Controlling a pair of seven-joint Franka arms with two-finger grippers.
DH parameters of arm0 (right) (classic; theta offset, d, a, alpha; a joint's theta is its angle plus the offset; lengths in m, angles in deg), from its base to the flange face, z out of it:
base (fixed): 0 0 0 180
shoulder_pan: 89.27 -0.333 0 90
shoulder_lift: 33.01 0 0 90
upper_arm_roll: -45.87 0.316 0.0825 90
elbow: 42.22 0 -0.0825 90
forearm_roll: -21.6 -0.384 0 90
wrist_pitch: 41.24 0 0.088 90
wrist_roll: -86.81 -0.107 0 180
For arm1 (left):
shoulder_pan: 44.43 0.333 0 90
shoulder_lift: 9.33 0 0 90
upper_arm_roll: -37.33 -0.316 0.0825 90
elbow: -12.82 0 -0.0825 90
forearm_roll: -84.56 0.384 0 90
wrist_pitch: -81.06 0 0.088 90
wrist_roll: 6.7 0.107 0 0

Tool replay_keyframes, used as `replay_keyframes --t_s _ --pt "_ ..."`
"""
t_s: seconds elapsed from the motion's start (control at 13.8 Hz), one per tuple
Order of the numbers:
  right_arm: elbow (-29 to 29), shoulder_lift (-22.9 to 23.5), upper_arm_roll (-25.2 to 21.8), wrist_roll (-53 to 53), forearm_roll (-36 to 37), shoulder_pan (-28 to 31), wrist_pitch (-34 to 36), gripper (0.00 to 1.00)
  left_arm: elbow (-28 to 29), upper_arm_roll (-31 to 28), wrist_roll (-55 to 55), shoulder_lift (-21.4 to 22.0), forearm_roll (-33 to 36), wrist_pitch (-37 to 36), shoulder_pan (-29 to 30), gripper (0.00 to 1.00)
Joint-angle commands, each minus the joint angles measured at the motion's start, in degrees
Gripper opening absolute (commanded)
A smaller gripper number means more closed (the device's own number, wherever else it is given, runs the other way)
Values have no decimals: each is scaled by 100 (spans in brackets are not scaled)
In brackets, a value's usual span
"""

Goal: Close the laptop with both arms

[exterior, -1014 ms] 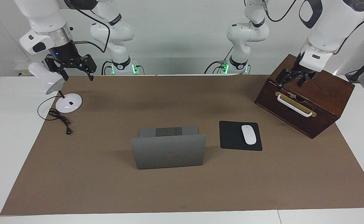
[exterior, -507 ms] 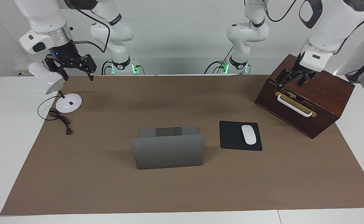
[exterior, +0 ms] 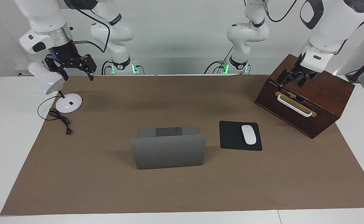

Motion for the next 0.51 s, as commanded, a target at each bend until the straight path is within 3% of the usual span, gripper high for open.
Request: replay_keyframes --t_s 0.0,0.07,0.22,0.29,0.43 --pt "-126 -122 21 65 -173 99 -59 100 237 -19 -7 182 -76 43 21 100" --pt "-126 -122 21 65 -173 99 -59 100 263 -19 -16 183 -76 44 21 95" --pt "-117 -122 21 74 -173 99 -59 100 272 -19 -7 183 -76 44 12 56" --pt "-117 -122 21 74 -173 99 -59 100 281 -19 -7 174 -76 35 21 31" --pt "-117 -122 21 74 -173 99 -59 100 307 -19 -33 165 -76 -18 21 9"
